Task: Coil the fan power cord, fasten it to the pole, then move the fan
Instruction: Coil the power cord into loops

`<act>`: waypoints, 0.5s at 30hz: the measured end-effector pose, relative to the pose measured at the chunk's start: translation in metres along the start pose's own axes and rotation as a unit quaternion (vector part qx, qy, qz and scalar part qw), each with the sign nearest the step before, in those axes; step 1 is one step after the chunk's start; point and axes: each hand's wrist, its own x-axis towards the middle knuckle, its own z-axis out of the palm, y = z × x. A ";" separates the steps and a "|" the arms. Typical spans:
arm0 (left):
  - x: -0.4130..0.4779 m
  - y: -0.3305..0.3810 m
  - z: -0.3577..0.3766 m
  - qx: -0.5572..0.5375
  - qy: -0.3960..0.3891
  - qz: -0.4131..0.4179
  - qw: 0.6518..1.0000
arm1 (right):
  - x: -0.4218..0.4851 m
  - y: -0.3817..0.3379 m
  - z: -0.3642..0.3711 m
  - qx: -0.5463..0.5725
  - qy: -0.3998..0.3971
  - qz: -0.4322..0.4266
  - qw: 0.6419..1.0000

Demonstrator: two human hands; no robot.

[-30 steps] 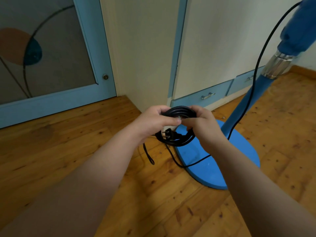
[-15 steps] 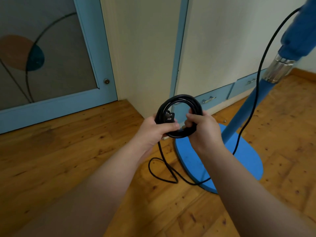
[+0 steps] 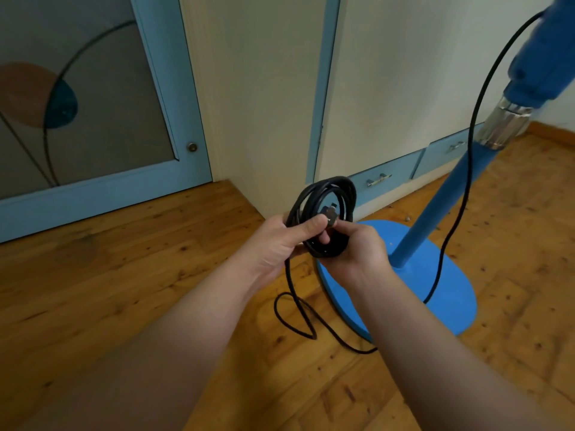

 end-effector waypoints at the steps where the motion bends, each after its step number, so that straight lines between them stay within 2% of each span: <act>1: 0.000 0.000 0.001 -0.003 0.000 -0.003 1.000 | 0.000 0.000 -0.002 0.002 -0.013 0.002 1.000; 4: 0.000 0.005 0.003 -0.037 0.007 -0.014 0.999 | 0.002 -0.002 -0.006 -0.053 -0.045 0.014 0.997; 8: 0.004 0.013 0.005 -0.090 0.067 -0.020 0.993 | 0.003 0.000 -0.007 -0.234 -0.055 -0.009 0.971; 11: 0.003 0.016 0.004 -0.041 0.104 -0.034 0.993 | 0.001 -0.003 -0.008 -0.339 -0.064 -0.076 0.935; 15: 0.000 0.022 -0.001 0.049 0.104 -0.092 0.989 | -0.002 -0.015 -0.007 -0.397 -0.121 -0.144 0.898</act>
